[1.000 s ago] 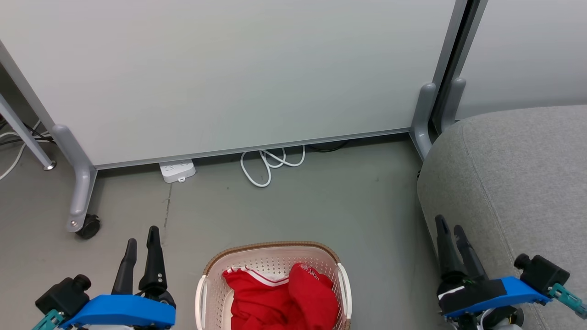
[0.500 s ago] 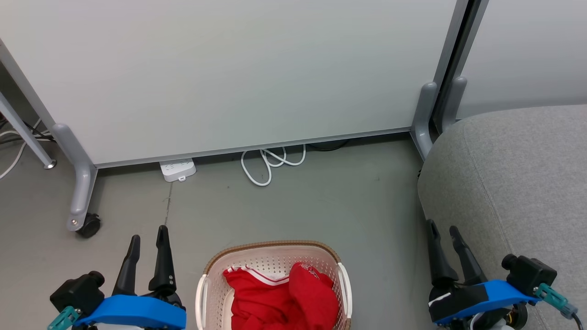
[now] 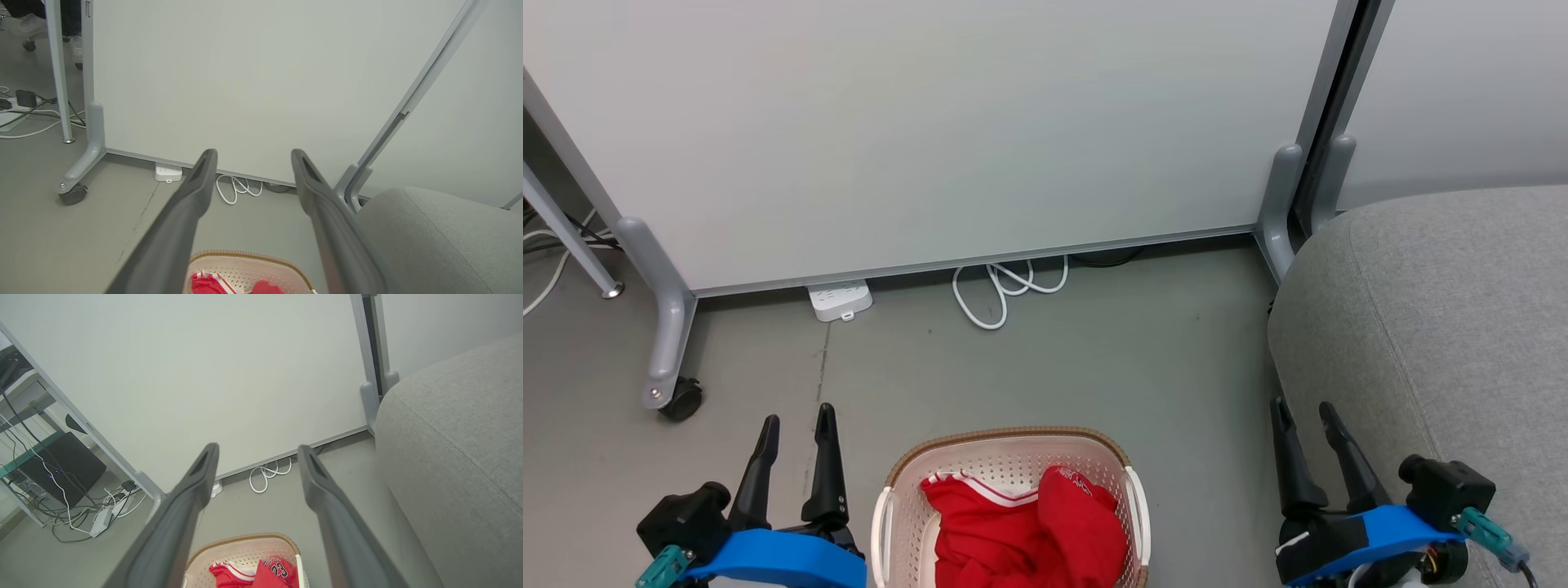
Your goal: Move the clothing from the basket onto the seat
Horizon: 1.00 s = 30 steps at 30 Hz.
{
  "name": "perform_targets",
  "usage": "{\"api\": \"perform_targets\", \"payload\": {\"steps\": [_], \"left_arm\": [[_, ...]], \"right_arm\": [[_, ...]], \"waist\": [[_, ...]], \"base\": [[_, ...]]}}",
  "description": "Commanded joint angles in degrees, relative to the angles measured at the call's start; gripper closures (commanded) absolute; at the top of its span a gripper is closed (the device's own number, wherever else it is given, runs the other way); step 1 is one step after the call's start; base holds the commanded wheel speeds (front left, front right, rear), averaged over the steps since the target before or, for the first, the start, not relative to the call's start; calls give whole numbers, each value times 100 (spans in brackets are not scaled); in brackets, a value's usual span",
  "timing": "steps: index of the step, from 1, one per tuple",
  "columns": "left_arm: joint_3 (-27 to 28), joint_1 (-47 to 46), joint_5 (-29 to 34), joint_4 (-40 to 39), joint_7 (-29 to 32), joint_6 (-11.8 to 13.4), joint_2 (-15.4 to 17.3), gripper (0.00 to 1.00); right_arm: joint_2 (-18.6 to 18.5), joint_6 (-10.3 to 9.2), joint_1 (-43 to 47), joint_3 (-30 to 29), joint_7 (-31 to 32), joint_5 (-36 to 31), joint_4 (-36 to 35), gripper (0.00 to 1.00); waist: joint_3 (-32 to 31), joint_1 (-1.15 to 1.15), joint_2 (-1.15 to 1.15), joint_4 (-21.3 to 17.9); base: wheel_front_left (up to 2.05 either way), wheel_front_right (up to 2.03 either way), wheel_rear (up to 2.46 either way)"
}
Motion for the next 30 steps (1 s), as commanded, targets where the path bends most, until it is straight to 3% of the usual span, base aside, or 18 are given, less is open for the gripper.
{"api": "perform_targets", "payload": {"steps": [1, 30], "left_arm": [[-16, -97, 105, -26, -52, -4, 40, 0], [-215, -37, 1211, 108, -399, 57, 54, 0]], "right_arm": [[-16, 0, -117, 21, -43, -111, -15, 0], [-17, -1, -131, 143, -399, -1519, 229, 0]], "waist": [[4, 0, 0, 0], [34, 0, 0, 14]], "base": [[0, 0, 0], [0, 0, 0]]}}
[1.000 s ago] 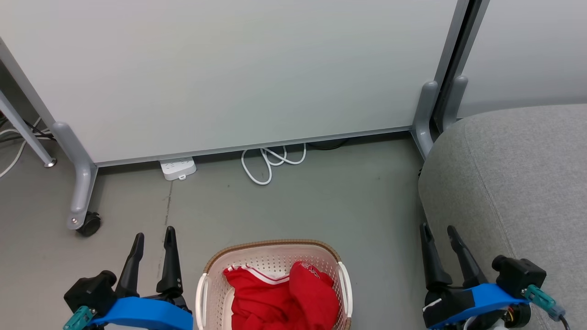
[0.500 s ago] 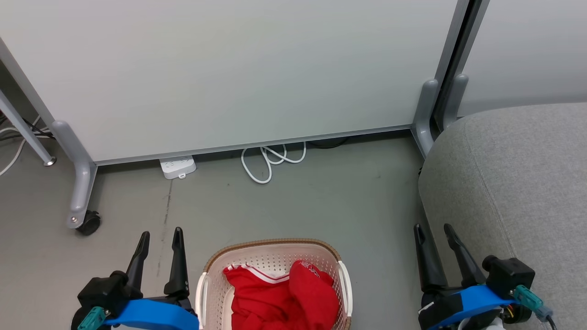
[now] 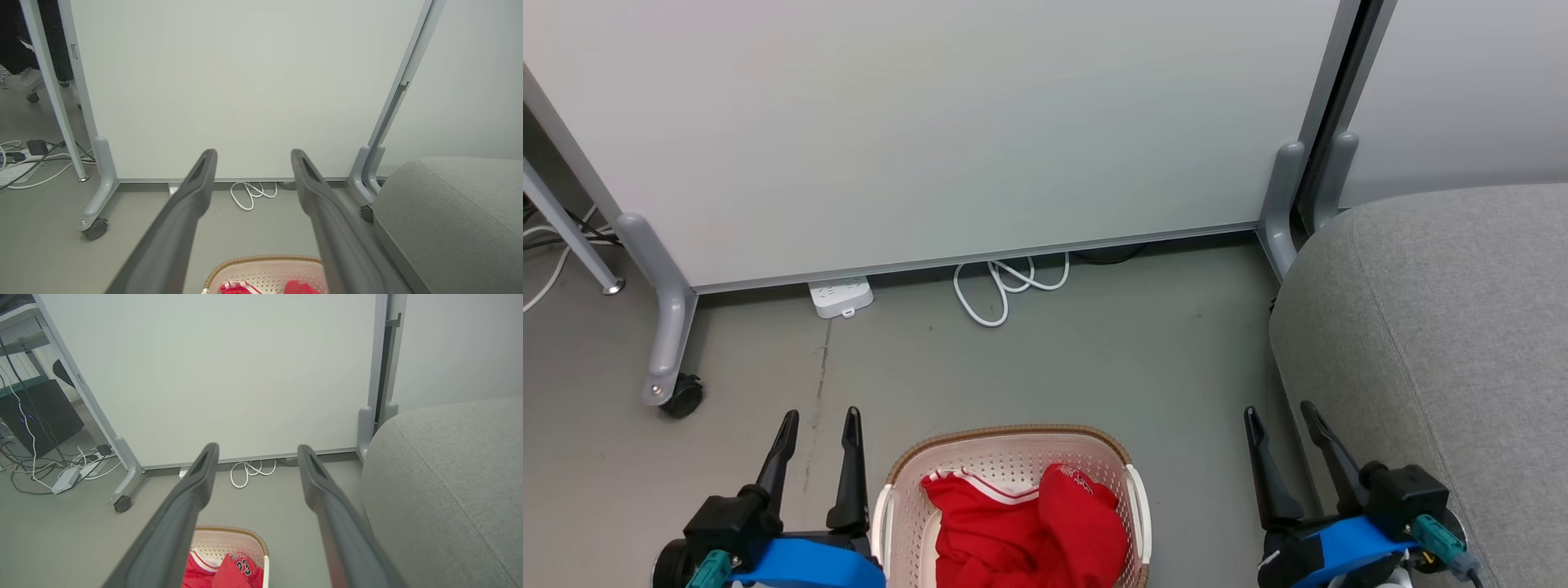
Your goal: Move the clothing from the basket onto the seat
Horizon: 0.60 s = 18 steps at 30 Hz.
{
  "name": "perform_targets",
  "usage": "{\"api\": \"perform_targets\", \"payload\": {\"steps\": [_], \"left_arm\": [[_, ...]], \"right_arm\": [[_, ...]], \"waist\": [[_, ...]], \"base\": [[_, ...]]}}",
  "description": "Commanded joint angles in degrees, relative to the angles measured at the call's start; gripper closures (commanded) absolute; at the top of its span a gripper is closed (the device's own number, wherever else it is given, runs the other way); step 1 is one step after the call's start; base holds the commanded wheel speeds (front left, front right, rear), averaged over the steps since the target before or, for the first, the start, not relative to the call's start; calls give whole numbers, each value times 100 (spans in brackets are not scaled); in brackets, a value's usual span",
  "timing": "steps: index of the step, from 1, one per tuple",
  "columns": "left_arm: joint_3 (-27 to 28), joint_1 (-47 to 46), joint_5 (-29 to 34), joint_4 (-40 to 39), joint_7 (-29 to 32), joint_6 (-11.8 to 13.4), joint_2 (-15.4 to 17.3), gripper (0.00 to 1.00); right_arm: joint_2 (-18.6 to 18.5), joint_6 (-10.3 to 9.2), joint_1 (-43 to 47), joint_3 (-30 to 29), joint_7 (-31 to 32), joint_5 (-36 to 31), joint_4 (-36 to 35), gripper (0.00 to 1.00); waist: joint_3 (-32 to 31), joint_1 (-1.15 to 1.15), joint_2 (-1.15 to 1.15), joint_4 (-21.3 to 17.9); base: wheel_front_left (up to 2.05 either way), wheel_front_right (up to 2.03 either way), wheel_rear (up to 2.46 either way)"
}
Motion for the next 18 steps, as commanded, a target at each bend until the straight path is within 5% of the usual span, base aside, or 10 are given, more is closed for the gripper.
{"api": "perform_targets", "payload": {"steps": [1, 18], "left_arm": [[-21, -30, 108, 2, -47, 16, 39, 0], [-27, -41, 410, 55, -121, 5, 40, 0]], "right_arm": [[-15, -2, -81, 25, -38, -96, 10, 0], [-16, -2, -92, 67, -127, -372, 101, 0]], "waist": [[3, 0, 0, 0], [18, 0, 0, 4]], "base": [[0, 0, 0], [0, 0, 0]]}}
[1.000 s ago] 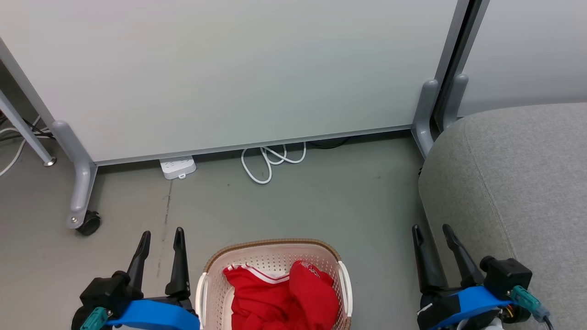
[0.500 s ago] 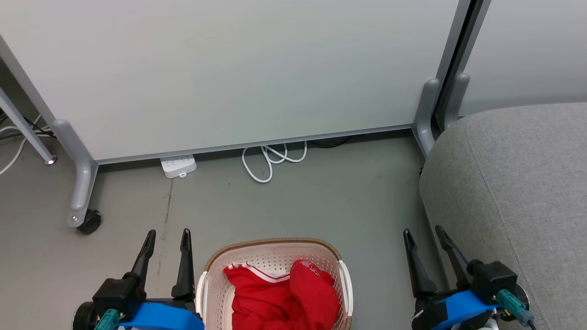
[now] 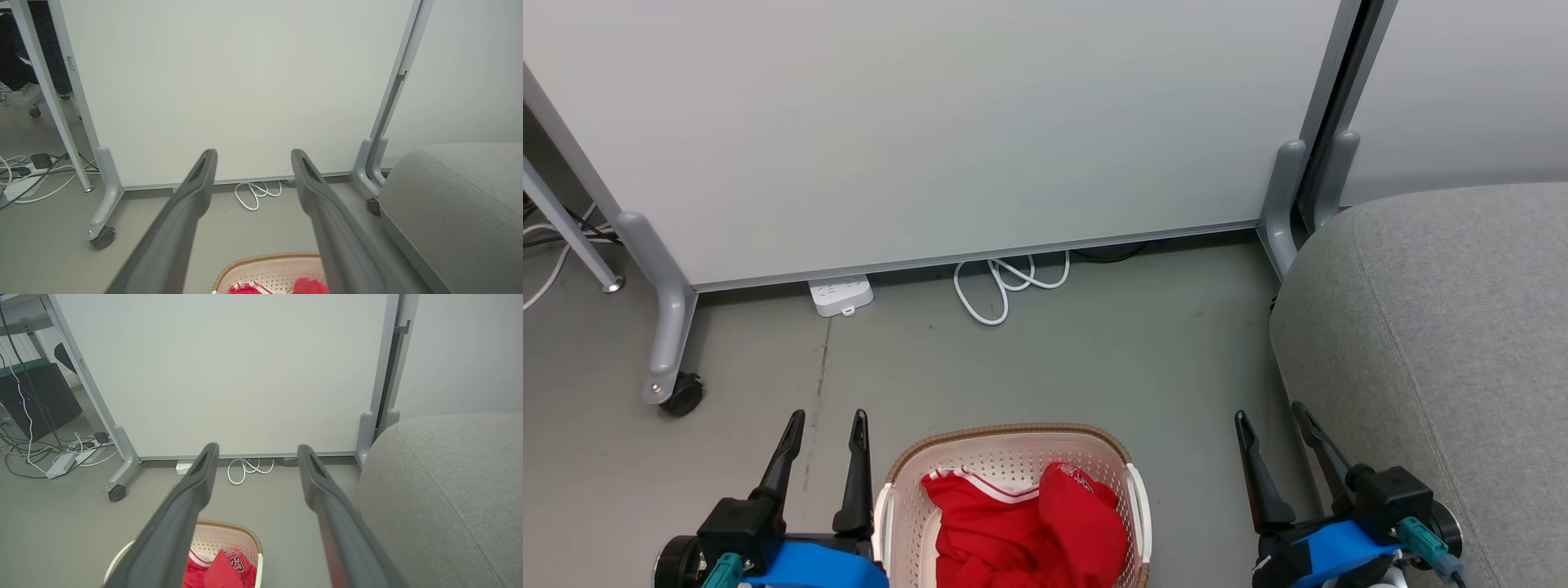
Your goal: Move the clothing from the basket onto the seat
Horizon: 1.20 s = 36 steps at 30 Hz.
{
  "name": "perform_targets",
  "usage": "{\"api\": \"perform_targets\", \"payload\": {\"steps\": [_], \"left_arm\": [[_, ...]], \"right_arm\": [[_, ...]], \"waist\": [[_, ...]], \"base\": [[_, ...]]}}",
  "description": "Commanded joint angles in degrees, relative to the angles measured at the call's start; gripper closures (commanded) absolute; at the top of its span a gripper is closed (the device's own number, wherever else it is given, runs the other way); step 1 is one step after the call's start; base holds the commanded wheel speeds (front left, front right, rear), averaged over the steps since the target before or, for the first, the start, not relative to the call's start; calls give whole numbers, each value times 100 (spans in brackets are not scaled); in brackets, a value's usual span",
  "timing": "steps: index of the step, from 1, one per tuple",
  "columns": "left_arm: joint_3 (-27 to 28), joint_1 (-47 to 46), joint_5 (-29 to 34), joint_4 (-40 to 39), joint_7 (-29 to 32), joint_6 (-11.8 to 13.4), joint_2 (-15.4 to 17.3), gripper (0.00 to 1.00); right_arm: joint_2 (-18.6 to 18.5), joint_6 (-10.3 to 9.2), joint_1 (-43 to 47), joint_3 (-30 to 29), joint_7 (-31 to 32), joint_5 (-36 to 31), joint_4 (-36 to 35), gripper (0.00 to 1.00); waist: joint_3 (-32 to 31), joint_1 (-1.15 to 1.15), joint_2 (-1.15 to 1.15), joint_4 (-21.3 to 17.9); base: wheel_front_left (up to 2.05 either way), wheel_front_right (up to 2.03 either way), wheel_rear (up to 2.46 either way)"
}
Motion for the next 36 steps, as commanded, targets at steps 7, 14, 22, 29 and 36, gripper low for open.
{"api": "perform_targets", "payload": {"steps": [7, 14, 22, 29, 36], "left_arm": [[-5, -86, 61, 47, -18, -41, 32, 0], [-148, -508, 364, 274, -18, -256, 31, 0], [-517, -1380, 771, 939, -17, -534, 201, 0], [-904, -2068, 887, 1625, -18, -603, 432, 0], [-1502, -2780, 924, 2365, -18, -633, 691, 0]], "right_arm": [[-14, -2, -72, 13, -32, 28, -3, 0], [-14, -2, -203, 32, -32, 21, -44, 0], [-14, -2, -514, 62, -31, -3, -144, 0], [-12, -2, -826, 53, -31, -45, -247, 0], [-10, -2, -1208, 20, -24, -60, -411, 0]], "waist": [[31, 0, 0, -5], [254, 0, 0, -87], [825, 0, 0, -345], [1370, 0, 0, -583], [2075, 0, 0, -811]], "base": [[0, 0, 0], [0, 0, 0], [0, 0, 0], [0, 0, 0], [0, 0, 0]]}}
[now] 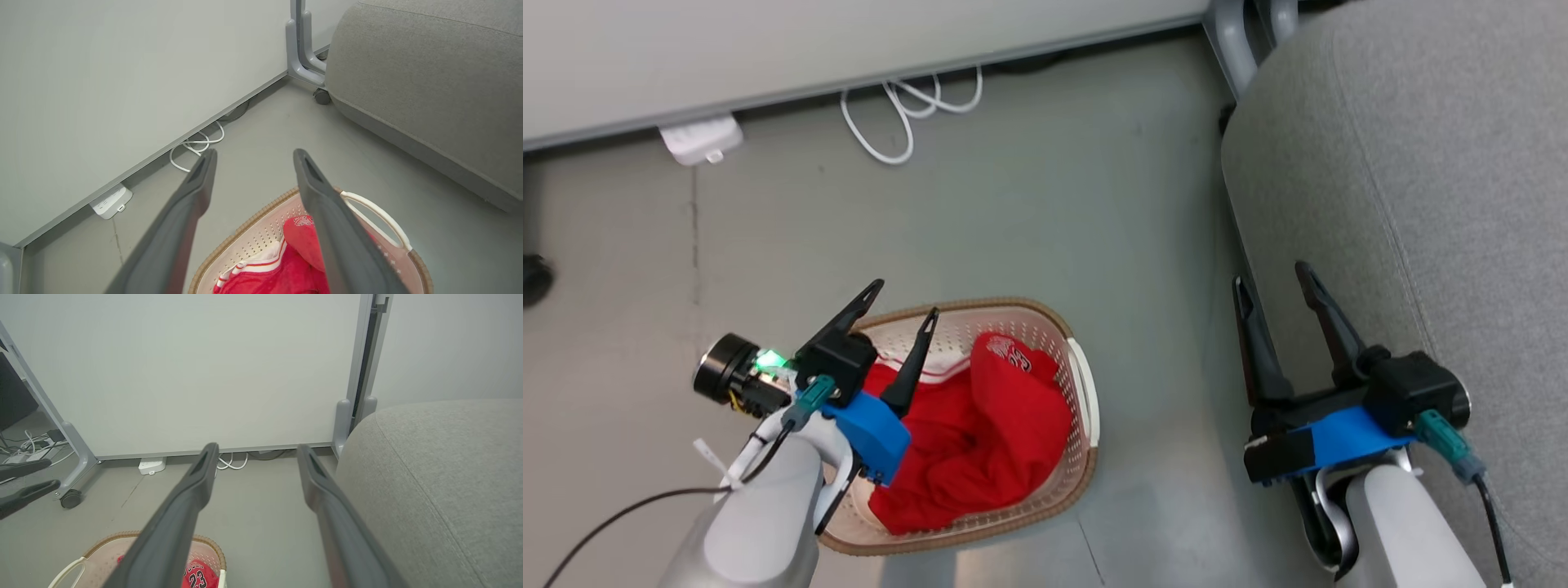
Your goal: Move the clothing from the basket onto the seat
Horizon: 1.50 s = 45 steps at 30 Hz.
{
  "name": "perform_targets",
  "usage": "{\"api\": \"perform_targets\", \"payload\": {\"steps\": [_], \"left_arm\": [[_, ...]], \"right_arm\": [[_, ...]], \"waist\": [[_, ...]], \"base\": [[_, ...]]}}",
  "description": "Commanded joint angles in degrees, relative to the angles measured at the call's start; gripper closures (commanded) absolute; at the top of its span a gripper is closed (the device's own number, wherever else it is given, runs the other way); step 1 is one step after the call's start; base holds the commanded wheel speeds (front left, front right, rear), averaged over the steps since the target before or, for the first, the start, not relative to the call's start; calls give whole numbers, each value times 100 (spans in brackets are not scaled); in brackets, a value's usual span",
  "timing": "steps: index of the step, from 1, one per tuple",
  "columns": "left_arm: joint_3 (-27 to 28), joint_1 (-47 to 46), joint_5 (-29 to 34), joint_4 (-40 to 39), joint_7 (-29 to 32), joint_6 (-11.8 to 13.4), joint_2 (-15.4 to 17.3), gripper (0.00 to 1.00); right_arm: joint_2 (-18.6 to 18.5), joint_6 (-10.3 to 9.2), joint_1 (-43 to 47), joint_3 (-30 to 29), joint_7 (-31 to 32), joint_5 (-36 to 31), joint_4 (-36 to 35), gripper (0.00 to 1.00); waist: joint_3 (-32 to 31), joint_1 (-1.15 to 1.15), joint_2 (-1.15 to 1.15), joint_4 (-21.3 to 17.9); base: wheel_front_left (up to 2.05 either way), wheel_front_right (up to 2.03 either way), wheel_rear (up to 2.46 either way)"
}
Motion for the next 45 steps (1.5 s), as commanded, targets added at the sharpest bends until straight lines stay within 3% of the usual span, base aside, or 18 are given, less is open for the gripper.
{"api": "perform_targets", "payload": {"steps": [1, 16, 26, 35, 45], "left_arm": [[-52, -131, -25, 55, -18, -21, 63, 0], [-1974, -1550, -102, 1559, -17, -11, 586, 0], [-3122, -2274, -184, 2528, -18, -11, 748, 0], [-3721, -2867, -294, 3210, 39, -12, 871, 0], [-4042, -3448, -249, 3449, 320, -11, 996, 0]], "right_arm": [[-5, -2, -122, -8, -14, -16, -41, 0], [-4, -3, -995, 92, -13, 47, -384, 0], [-4, -3, -1338, 97, -12, 95, -514, 0], [-4, -3, -1476, 74, -11, 131, -750, 0], [-4, -3, -1427, 67, -11, 105, -1003, 0]], "waist": [[340, -1, 0, -155], [1969, -1, 0, -488], [2730, -1, 0, -695], [3358, -1, 0, -885], [3882, -1, 0, -932]], "base": [[0, 0, 0], [0, 0, 0], [0, 0, 0], [0, 0, 0], [0, 0, 0]]}}
